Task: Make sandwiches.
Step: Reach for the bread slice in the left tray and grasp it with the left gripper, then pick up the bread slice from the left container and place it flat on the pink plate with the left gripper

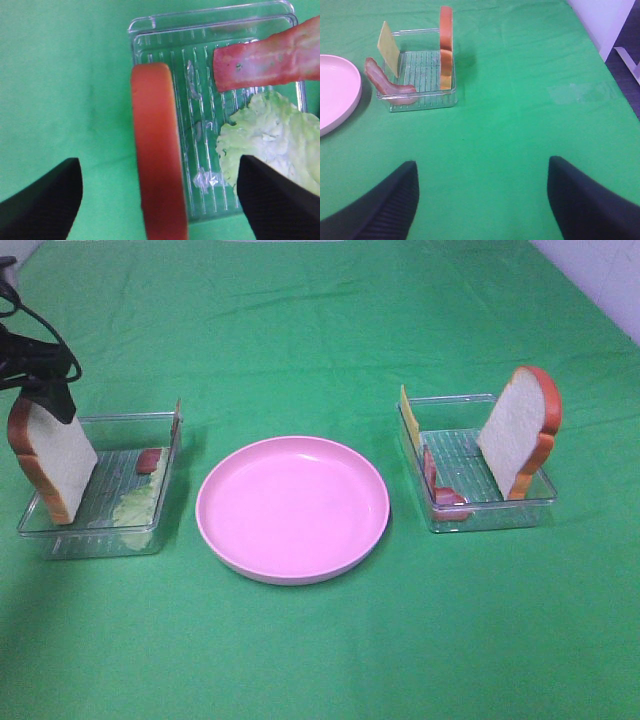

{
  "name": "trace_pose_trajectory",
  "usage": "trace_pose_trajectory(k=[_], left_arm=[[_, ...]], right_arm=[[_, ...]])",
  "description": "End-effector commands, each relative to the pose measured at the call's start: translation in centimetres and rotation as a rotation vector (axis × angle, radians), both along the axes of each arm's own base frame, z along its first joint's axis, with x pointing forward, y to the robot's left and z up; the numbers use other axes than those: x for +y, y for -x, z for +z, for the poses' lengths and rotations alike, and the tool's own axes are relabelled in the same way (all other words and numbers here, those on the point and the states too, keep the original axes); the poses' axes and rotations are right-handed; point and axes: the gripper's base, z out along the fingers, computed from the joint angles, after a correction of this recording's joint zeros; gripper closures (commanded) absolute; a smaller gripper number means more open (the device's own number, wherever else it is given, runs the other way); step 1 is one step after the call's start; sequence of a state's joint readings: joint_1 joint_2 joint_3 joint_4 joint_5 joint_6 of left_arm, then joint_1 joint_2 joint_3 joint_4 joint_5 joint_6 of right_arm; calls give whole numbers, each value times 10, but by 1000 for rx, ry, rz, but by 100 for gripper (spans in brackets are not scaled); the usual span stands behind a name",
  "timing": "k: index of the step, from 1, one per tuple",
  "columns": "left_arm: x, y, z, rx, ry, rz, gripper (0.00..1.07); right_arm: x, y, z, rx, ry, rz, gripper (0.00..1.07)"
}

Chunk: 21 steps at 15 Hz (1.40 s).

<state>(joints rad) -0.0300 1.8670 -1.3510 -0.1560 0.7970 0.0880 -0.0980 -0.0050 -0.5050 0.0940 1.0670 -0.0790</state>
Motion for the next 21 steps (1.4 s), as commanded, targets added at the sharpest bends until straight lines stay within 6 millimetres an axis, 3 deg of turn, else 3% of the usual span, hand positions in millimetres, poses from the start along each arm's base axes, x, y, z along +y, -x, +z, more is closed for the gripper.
trace_pose_trajectory(k=[1, 3, 6, 7, 11, 14, 16, 21], left_arm=[[-11, -9, -15, -8, 4, -22, 29], [-11, -10, -21, 11, 9, -6, 33], [-11, -9, -20, 9, 10, -4, 54], [-11, -10, -20, 8, 11, -3, 73], [-11, -9, -20, 14, 23, 28, 106], [-12, -5, -12, 25, 47, 41, 107], [-13, 1, 11, -15, 66, 43, 107], [-14, 54, 113, -202, 114, 22, 107]], right_arm=[[0, 1, 1, -20, 7, -4, 38], [0, 1, 1, -20, 7, -4, 38], [0, 1, 1, -20, 7, -4, 38], [0, 1, 1, -20, 7, -4, 38], [0, 1, 1, -20, 7, -4, 38], [0, 1, 1, -20, 7, -4, 38], [0, 1, 1, -20, 7, -4, 38], [0, 1, 1, -20, 7, -4, 38]])
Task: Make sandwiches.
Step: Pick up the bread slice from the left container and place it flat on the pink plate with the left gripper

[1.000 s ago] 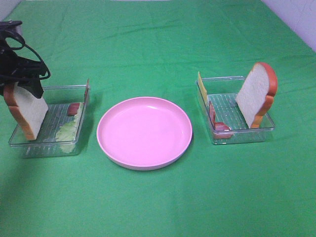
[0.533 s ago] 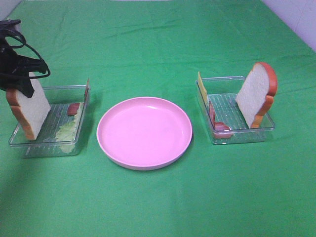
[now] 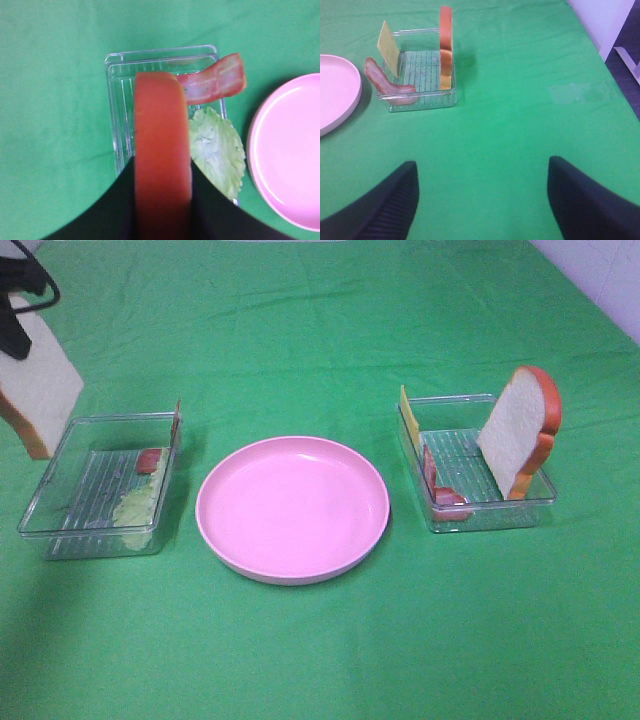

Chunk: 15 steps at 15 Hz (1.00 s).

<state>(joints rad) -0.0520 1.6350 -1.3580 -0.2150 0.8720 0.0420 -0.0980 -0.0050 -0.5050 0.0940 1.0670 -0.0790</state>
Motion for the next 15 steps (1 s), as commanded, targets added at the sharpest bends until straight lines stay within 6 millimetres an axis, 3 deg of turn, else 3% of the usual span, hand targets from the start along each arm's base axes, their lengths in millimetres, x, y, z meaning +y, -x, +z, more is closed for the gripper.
trace_pose_trajectory(k=[1, 2, 4, 8, 12, 13, 14, 15], left_arm=[[-3, 23, 35, -69, 41, -2, 107], [-7, 35, 53, -113, 114, 2, 107], [-16, 41, 62, -112, 236, -19, 107], [-44, 28, 53, -78, 529, -180, 107], [-92, 9, 17, -9, 591, -287, 107], [-109, 5, 1, 30, 590, -304, 107], [-137, 0, -29, 93, 571, -322, 107], [-146, -3, -44, 116, 560, -320, 107]], right_arm=[[0, 1, 1, -20, 7, -4, 38], [0, 1, 1, -20, 7, -4, 38], [0, 1, 1, -20, 7, -4, 38], [0, 1, 1, -20, 7, -4, 38], [0, 1, 1, -20, 7, -4, 38], [0, 1, 1, -20, 7, -4, 38], [0, 1, 1, -20, 7, -4, 38], [0, 1, 1, -20, 7, -4, 38]])
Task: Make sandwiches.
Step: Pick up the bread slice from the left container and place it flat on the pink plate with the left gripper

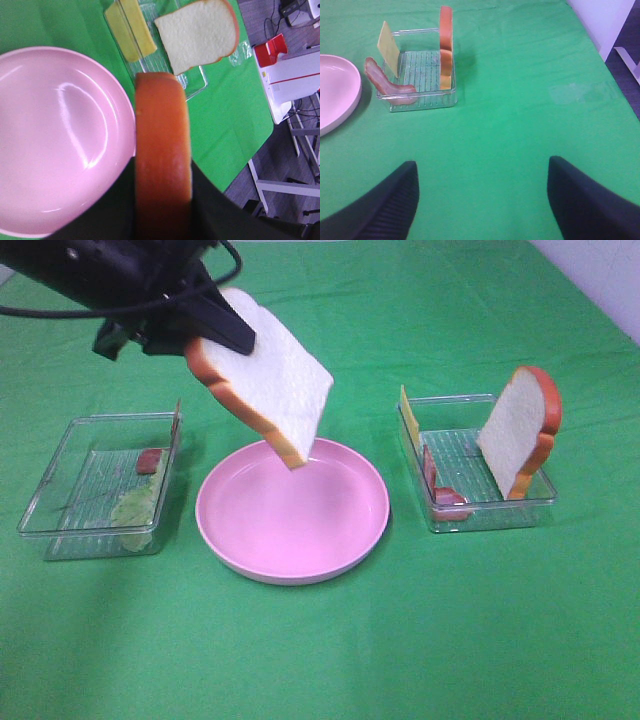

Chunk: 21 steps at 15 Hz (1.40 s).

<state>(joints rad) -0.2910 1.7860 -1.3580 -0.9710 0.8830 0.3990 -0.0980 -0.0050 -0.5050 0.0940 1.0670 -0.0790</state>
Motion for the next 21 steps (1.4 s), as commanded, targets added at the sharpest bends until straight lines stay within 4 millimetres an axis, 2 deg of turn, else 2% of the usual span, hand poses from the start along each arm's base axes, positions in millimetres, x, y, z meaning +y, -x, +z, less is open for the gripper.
trace_pose_trajectory(k=[1, 6, 10, 18, 19, 20, 21], left_arm=[[-23, -6, -30, 33, -19, -1, 107], [-46, -13, -76, 93, -57, 19, 107], [-48, -21, -102, 138, -63, 67, 107], [-54, -23, -134, 196, -64, 79, 107], [-54, -23, -134, 196, -64, 79, 105], [-54, -23, -133, 195, -64, 79, 97], [-54, -23, -133, 198, -63, 75, 85]], right_arm=[[0, 1, 1, -20, 7, -4, 38], [0, 1, 1, -20, 7, -4, 38], [0, 1, 1, -20, 7, -4, 38], [0, 1, 1, -20, 7, -4, 38], [0, 1, 1, -20, 7, -4, 38], [0, 1, 1, -20, 7, -4, 38], [0, 1, 1, -20, 7, -4, 38]])
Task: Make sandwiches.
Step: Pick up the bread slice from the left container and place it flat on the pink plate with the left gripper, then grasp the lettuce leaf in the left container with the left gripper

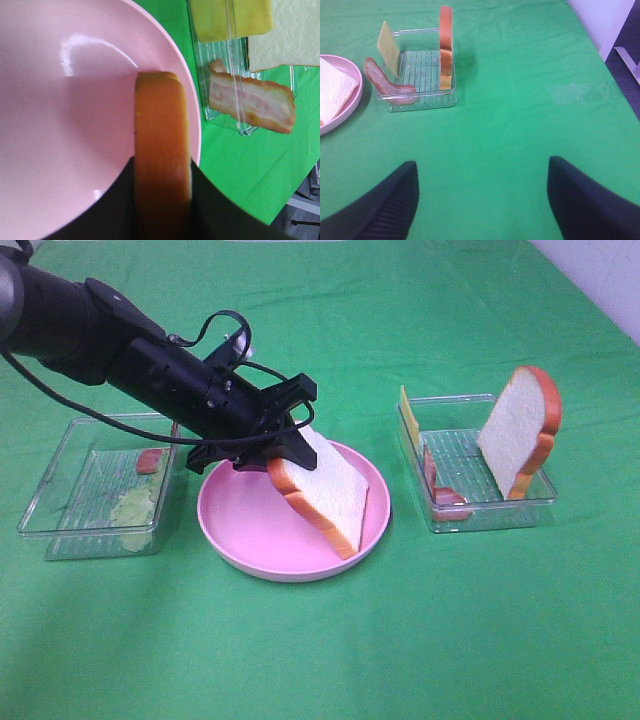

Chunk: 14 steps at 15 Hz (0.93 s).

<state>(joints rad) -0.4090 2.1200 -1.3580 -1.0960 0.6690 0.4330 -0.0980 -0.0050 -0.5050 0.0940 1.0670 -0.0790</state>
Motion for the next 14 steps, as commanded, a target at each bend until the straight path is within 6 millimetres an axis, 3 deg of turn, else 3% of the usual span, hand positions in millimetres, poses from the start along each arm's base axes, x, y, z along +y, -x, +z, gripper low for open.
trace_pose_trajectory(k=[1, 3, 4, 7, 10, 14], left_arm=[[-3, 2, 0, 5, 5, -14, 53], [-2, 2, 5, -19, -8, -22, 34], [-1, 2, 10, -45, -25, -39, 31], [5, 3, 26, -102, -119, -91, 31], [14, 0, 59, -180, -232, -112, 31], [28, 6, 91, -120, -388, -94, 31]], right_arm=[[0, 1, 1, -20, 7, -4, 38], [0, 1, 1, -20, 7, -4, 38], [0, 1, 1, -20, 7, -4, 38], [0, 1, 1, -20, 7, -4, 38], [0, 1, 1, -20, 7, -4, 38], [0, 1, 1, -20, 7, -4, 38]])
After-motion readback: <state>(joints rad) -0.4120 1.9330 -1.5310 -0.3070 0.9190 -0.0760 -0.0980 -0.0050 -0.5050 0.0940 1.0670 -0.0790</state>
